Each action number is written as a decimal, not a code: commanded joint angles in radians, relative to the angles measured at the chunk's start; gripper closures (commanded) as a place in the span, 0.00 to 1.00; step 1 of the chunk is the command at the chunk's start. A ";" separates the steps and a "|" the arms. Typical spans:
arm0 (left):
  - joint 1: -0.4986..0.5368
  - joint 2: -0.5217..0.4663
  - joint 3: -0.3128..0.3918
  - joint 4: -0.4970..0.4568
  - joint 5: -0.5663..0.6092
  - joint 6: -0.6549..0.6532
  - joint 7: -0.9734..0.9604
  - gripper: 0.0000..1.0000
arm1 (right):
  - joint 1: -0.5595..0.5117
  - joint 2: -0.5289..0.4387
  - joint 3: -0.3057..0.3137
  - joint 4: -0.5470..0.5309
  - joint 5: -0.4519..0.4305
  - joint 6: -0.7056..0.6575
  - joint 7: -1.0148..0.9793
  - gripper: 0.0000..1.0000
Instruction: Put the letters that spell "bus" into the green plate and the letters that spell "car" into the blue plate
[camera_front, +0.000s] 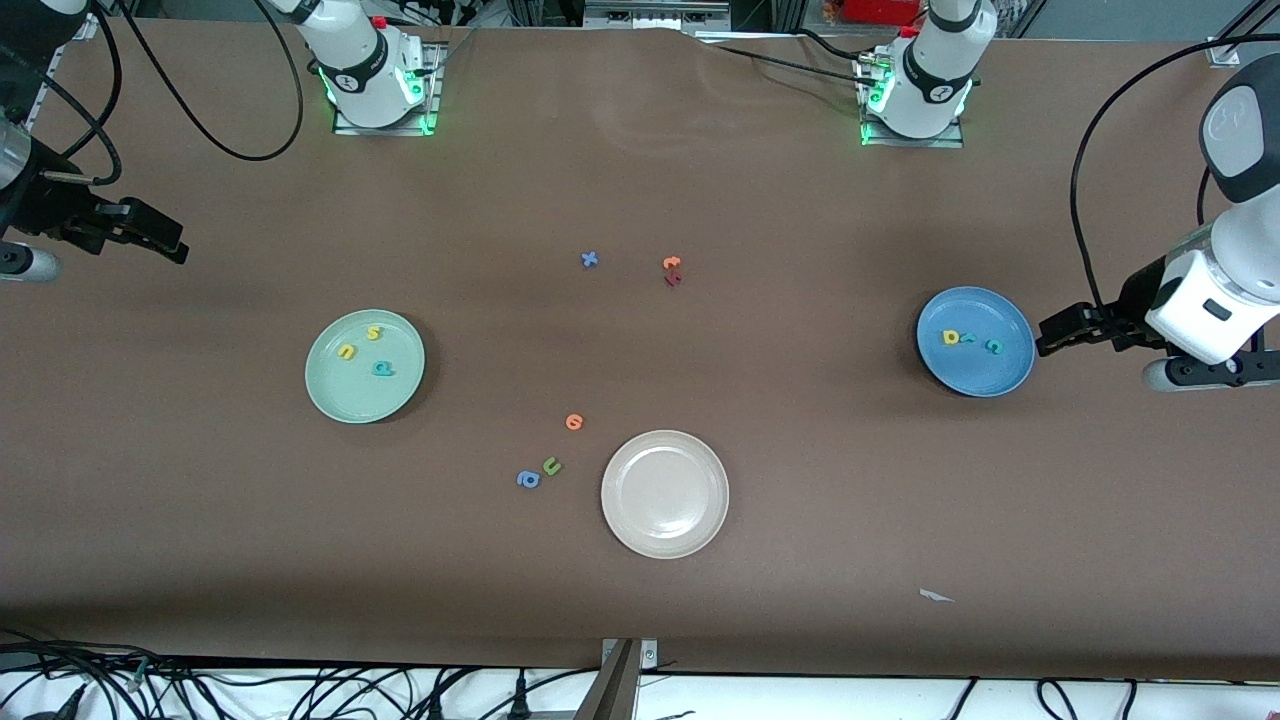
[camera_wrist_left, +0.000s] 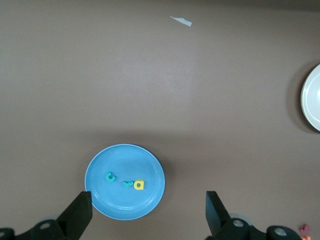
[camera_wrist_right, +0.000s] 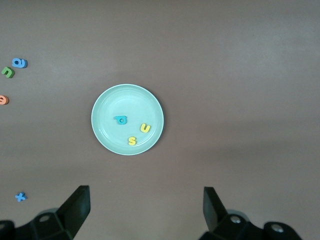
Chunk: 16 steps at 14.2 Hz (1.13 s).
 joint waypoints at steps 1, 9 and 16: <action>-0.002 -0.019 0.010 0.009 -0.021 -0.004 0.084 0.00 | -0.008 -0.002 0.002 0.017 0.000 -0.019 -0.011 0.00; -0.014 0.003 0.006 0.043 -0.020 -0.012 0.098 0.00 | -0.008 -0.002 0.002 0.017 0.000 -0.019 -0.011 0.00; -0.013 0.000 0.006 0.043 -0.018 -0.012 0.098 0.00 | -0.008 -0.002 0.002 0.017 0.000 -0.019 -0.011 0.00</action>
